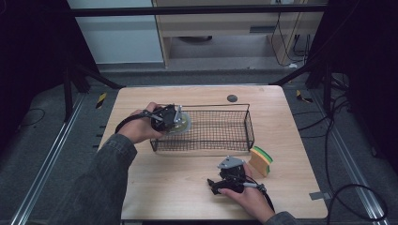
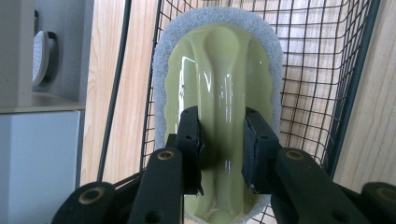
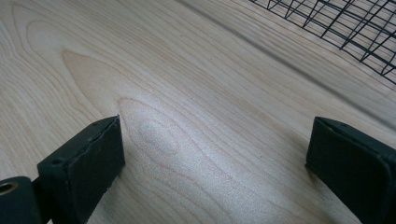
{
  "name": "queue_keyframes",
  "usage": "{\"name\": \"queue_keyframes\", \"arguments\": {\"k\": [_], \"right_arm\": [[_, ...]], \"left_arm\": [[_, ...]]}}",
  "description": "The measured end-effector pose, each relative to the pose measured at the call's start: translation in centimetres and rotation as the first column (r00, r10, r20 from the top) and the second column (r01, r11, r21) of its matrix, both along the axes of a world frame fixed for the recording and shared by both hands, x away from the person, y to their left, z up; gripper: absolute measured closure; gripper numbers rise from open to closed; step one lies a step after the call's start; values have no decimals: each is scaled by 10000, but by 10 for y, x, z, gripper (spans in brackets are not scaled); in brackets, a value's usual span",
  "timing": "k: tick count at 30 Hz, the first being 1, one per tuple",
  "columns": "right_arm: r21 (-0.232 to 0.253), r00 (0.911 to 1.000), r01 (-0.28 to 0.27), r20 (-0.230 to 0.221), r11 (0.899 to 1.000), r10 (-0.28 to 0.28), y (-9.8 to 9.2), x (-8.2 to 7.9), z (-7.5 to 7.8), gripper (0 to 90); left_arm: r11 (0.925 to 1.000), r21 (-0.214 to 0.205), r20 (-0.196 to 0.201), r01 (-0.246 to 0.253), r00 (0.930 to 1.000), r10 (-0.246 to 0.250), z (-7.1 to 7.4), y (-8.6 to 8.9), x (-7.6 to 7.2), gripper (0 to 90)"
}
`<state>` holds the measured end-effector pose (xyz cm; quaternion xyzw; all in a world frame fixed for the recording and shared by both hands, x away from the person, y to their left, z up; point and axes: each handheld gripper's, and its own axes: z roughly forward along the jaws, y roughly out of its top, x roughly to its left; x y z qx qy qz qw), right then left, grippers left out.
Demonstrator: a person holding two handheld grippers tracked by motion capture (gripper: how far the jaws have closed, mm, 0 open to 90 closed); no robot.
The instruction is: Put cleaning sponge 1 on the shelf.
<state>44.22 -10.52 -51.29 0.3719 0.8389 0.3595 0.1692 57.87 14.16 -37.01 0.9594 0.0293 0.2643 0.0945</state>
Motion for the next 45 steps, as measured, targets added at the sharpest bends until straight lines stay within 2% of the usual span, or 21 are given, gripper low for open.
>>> {"name": "queue_keyframes", "arguments": {"k": [12, 18, 25, 36, 38, 45], "right_arm": [[9, 10000, 8, -3, 10000, -8, 0, 0, 0, 44], [7, 10000, 2, 4, 10000, -2, 0, 0, 0, 44], [7, 10000, 0, 3, 10000, 0, 0, 0, 0, 44], [9, 10000, -14, 20, 10000, 14, 0, 0, 0, 44], [10, 10000, -13, 21, 10000, 13, 0, 0, 0, 44], [30, 10000, -4, 5, 10000, 4, 0, 0, 0, 45]], "left_arm": [[9999, -64, -233, -132, 9996, 131, -8, 4, 4, 710], [9999, 101, -274, -63, 9996, 66, -12, 2, 6, 710], [9999, 102, -371, -105, 9993, 109, -15, 1, 8, 710], [9990, -158, -841, -418, 9956, 403, -28, 4, 14, 709], [9993, -119, -810, -363, 9961, 352, -28, 4, 16, 709], [9992, 23, -1061, -396, 9936, 396, -35, 1, 18, 709]]}}
